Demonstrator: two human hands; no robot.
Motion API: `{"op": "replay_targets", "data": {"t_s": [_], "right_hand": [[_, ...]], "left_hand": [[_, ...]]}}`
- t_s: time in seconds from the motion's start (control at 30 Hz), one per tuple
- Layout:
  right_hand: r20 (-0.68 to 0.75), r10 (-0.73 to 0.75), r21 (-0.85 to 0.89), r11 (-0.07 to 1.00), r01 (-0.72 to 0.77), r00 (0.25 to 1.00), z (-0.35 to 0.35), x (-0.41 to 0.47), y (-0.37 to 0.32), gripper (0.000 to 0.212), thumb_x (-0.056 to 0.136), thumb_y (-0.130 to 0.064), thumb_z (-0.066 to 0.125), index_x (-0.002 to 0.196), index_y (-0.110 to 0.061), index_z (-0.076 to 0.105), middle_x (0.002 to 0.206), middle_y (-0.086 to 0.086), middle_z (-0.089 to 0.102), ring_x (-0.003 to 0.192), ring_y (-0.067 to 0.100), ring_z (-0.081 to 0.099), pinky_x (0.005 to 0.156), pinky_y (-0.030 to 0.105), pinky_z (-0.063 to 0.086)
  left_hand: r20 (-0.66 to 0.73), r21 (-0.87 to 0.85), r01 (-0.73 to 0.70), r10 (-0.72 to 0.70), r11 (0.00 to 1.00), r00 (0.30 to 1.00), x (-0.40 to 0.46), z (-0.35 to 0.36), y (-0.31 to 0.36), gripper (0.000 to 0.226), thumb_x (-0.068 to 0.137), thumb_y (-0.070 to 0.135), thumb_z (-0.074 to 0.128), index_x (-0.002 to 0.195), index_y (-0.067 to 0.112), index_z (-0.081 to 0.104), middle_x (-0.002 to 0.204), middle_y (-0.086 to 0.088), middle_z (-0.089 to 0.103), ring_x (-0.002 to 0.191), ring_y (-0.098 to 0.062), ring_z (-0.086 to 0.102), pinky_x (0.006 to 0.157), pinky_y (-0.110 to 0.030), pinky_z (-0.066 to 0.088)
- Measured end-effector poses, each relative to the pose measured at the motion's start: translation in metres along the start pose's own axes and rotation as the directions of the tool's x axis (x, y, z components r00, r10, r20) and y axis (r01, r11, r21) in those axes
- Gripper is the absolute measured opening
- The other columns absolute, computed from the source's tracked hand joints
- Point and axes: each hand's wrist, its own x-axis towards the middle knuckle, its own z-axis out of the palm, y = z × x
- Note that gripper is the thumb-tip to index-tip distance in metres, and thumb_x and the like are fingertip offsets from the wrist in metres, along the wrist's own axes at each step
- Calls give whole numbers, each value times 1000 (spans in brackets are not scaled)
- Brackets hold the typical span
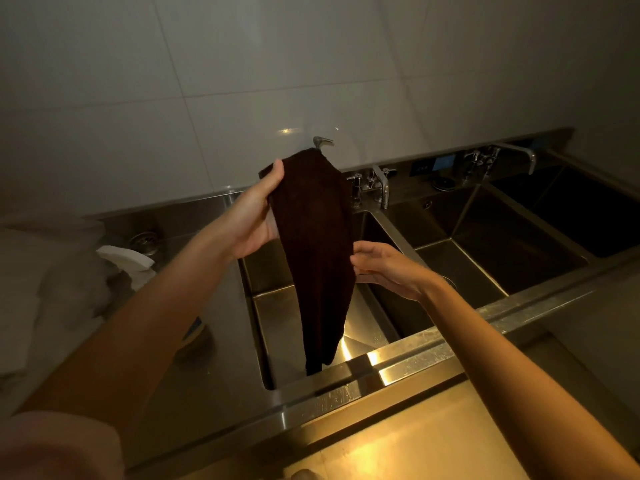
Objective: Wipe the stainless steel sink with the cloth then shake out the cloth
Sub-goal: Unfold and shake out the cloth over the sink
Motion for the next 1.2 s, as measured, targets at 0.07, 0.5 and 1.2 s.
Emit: {"op": "replay_targets", "data": {"t_s": [0.07, 0.5, 1.2], "right_hand": [[16, -10, -102, 995, 11, 1000, -6, -7, -8, 26, 98, -14, 49, 120, -4, 58, 119, 13, 64, 113, 27, 61, 106, 49, 42], [-92, -261, -65, 965, 256, 961, 19, -7, -96, 24, 96, -18, 52, 118, -12, 60, 112, 4, 68, 111, 18, 64, 94, 37, 50], [-117, -142, 166, 973, 160, 983, -16, -17, -103, 81, 76, 26, 49, 136, -29, 47, 132, 16, 56, 116, 31, 61, 98, 47, 48]], "left_hand": [[-35, 4, -3, 3, 1000, 999, 2, -8, 3, 35, 102, 46, 27, 109, 29, 57, 92, 12, 75, 90, -8, 71, 73, -32, 60], [-126, -318, 261, -314, 912, 941, 20, -42, -43, 67, 93, 53, 49, 143, 11, 35, 121, -22, 61, 102, -33, 67, 72, -39, 61], [-167, 228, -191, 231, 955, 959, -1, 19, -116, 29, 100, 15, 46, 127, 11, 55, 117, -3, 66, 110, -11, 64, 89, -24, 54]]}}
